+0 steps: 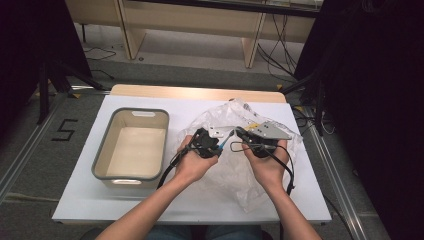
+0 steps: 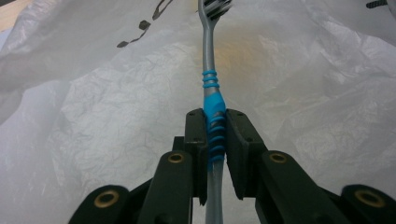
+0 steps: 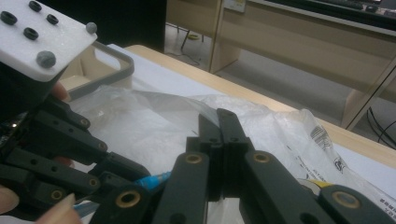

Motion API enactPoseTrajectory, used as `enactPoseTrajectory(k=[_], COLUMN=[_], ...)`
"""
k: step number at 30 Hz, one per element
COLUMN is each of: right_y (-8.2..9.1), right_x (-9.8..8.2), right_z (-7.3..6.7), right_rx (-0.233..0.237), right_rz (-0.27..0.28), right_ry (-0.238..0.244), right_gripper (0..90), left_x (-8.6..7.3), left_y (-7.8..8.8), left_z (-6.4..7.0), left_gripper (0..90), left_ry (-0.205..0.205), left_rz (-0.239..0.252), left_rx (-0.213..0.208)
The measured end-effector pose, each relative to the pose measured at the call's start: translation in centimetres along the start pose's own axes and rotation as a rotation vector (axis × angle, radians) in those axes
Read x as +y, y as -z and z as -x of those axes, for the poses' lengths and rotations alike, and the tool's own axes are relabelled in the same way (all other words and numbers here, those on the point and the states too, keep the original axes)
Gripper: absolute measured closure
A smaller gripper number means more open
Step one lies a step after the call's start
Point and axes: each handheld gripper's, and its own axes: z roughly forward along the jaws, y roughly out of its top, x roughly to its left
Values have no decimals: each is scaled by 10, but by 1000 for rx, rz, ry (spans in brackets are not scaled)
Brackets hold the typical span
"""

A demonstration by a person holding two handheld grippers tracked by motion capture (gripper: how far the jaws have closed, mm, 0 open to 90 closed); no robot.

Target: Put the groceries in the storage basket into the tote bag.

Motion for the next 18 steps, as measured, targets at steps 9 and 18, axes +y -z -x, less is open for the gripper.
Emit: enactPoseTrajectory(k=[9,18], right_y=[-1,-1], right_x=[0,-1], right_z=[-1,-1], right_rx=[6,9], right_rz=[-3,-7], right_ry=[0,4], right_gripper=[900,900], left_x=[3,8], left_y=[-5,-6], left_z=[0,1], left_gripper=[789,789], left_ry=[4,5], left_rz=[1,3], left_rx=[4,6])
